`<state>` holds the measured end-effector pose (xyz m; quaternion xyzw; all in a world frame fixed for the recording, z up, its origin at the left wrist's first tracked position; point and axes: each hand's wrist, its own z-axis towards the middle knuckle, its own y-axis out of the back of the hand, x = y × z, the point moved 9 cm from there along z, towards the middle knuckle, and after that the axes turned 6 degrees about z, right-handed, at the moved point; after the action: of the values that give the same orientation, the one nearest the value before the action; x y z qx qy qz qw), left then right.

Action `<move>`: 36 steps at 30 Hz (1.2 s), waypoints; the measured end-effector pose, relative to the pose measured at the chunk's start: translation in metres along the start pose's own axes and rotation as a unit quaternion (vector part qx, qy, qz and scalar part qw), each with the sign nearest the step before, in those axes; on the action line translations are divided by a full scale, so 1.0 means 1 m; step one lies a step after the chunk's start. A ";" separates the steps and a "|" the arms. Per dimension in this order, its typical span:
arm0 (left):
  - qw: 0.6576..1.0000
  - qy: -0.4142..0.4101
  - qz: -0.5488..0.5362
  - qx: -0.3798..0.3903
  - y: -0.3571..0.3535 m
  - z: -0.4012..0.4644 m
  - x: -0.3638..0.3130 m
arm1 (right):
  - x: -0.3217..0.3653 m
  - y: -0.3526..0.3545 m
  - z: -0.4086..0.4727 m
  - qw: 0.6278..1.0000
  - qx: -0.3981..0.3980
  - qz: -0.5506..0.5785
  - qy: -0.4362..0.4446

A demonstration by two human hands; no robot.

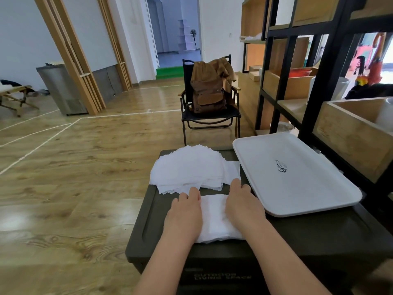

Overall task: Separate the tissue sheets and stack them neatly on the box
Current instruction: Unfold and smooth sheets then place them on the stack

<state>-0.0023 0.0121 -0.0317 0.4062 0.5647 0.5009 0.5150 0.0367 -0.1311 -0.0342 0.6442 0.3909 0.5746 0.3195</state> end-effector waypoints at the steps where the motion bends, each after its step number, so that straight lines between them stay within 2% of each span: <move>1: 1.000 -0.006 0.001 0.007 0.001 0.001 -0.001 | 0.000 -0.001 0.002 1.000 0.023 -0.018 -0.001; 5: 0.998 -0.024 0.005 0.060 0.006 0.012 0.002 | 0.001 0.000 0.013 0.990 0.122 -0.073 0.005; 7: 0.998 -0.011 -0.009 0.065 0.016 0.022 0.009 | -0.004 0.003 0.018 0.988 0.137 -0.070 0.002; 12: 0.990 0.039 -0.070 -0.117 0.070 0.072 0.031 | -0.019 0.034 0.024 0.998 0.040 0.039 0.025; 13: 0.989 0.022 -0.084 -0.117 0.068 0.082 0.029 | -0.021 0.041 0.024 0.996 0.016 0.083 0.032; 16: 0.996 -0.050 -0.069 -0.030 0.033 0.103 0.016 | -0.024 0.055 0.023 0.977 -0.059 0.198 0.054; 18: 0.996 -0.064 -0.067 0.008 0.013 0.109 0.016 | -0.025 0.057 0.023 0.965 -0.088 0.240 0.064; 23: 0.992 -0.070 -0.101 0.003 0.007 0.117 0.022 | -0.020 0.056 0.024 0.942 -0.118 0.304 0.079; 27: 0.989 -0.116 -0.086 0.039 0.001 0.112 0.017 | -0.013 0.054 0.024 0.923 -0.129 0.352 0.090; 33: 0.986 -0.080 -0.143 -0.029 0.013 0.110 0.020 | -0.015 0.050 0.023 0.922 -0.126 0.356 0.089; 36: 0.987 -0.070 -0.130 -0.067 0.022 0.107 0.019 | -0.014 0.050 0.023 0.922 -0.126 0.356 0.090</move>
<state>0.0996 0.0502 -0.0094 0.3279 0.5402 0.4364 0.6405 0.0657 -0.1675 -0.0011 0.6406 0.0874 0.7506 0.1362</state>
